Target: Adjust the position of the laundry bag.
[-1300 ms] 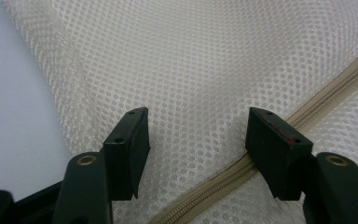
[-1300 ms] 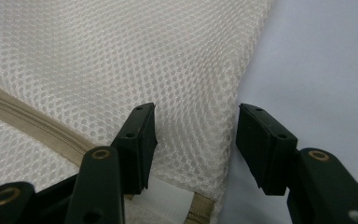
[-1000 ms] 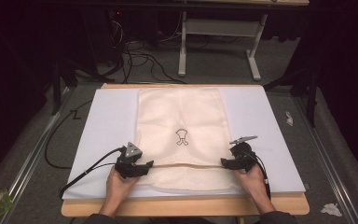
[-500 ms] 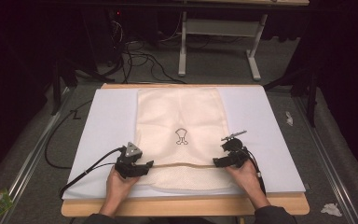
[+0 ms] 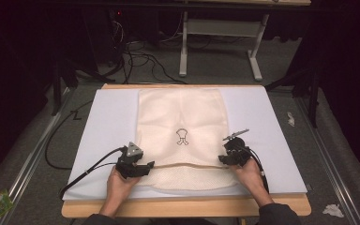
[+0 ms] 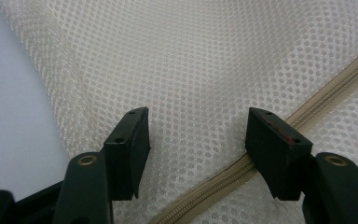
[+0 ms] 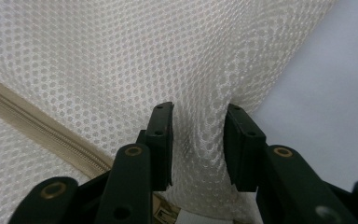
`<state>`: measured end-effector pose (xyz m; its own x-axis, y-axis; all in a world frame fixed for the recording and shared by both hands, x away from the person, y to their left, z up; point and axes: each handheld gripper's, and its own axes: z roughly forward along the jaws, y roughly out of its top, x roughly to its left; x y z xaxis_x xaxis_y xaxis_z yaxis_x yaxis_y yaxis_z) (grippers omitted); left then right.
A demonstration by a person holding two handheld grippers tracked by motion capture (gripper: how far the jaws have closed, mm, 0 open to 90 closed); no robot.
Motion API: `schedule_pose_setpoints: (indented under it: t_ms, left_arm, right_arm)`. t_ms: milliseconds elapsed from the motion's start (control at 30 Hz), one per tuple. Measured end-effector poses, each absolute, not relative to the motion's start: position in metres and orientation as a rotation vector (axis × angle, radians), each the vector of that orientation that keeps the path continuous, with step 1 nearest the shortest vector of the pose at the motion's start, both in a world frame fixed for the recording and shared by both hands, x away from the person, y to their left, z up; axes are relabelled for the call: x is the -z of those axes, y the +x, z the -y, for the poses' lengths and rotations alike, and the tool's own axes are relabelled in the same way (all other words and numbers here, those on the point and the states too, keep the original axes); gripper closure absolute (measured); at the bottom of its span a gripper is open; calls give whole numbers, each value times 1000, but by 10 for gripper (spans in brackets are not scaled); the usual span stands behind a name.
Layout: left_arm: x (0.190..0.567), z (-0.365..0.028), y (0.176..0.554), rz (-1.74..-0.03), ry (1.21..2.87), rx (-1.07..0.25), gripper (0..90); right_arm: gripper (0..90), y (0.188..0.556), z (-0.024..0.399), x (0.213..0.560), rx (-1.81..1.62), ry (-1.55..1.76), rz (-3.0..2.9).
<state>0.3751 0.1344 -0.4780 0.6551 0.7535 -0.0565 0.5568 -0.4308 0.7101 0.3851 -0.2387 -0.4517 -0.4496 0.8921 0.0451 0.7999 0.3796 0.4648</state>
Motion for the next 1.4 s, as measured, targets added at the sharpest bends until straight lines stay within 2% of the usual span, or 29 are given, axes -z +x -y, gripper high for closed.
schedule_pose_setpoints:
  t_ms: [167, 200, 267, 333, 667, 733, 900, 1033, 1267, 1400]
  left_arm:
    - [478, -134, 375, -1011, 2152, -353, 407]
    - [478, -134, 375, -1012, 2152, -353, 408]
    - [478, -134, 375, -1012, 2153, -354, 412]
    - [478, -134, 375, -1013, 2153, -357, 413]
    - [478, -133, 374, -1022, 2155, -367, 420]
    - [478, -132, 374, -1024, 2158, -368, 421]
    - [476, -131, 376, -1029, 2171, -363, 424]
    - [475, -131, 377, -1028, 2177, -353, 424]
    - [469, -135, 382, -1034, 2158, -338, 456]
    - [459, -136, 382, -1031, 2105, -324, 456]
  right_arm:
    - [789, 387, 248, 453, -741, 1545, -2456]
    - [774, 387, 252, 454, -781, 1574, -2455]
    - [660, 386, 259, 454, -843, 1612, -2455]
    - [619, 382, 264, 454, -837, 1621, -2458]
    - [598, 368, 269, 453, -779, 1600, -2484]
    - [634, 368, 268, 453, -757, 1587, -2485]
    - [833, 368, 265, 453, -722, 1541, -2483]
    - [871, 371, 271, 454, -822, 1574, -2513]
    - [880, 372, 291, 448, -1127, 1669, -2462]
    - [880, 375, 292, 443, -1180, 1664, -2447]
